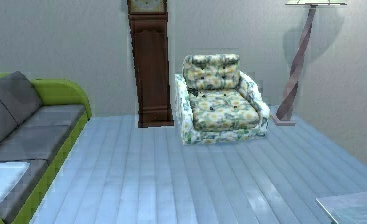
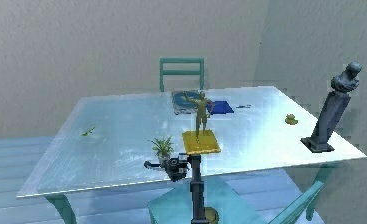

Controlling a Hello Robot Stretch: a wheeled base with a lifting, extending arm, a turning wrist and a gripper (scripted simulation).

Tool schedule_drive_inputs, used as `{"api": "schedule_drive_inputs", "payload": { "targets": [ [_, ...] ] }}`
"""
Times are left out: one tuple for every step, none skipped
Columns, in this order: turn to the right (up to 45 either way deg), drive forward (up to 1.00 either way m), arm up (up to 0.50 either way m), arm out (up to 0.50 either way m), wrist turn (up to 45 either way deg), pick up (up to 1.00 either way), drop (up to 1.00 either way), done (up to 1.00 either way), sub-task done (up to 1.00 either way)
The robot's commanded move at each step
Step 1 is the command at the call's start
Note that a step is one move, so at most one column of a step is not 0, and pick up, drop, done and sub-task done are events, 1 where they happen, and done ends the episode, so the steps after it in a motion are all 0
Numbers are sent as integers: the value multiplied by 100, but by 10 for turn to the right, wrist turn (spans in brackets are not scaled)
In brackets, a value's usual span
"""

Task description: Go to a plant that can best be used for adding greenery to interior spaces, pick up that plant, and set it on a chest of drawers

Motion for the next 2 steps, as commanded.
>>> {"api": "schedule_drive_inputs", "payload": {
  "targets": [
    [0, 0, 10, 0, 0, 0, 0, 0, 0],
    [0, 0, 32, 0, 0, 0, 0, 0, 0]
  ]
}}
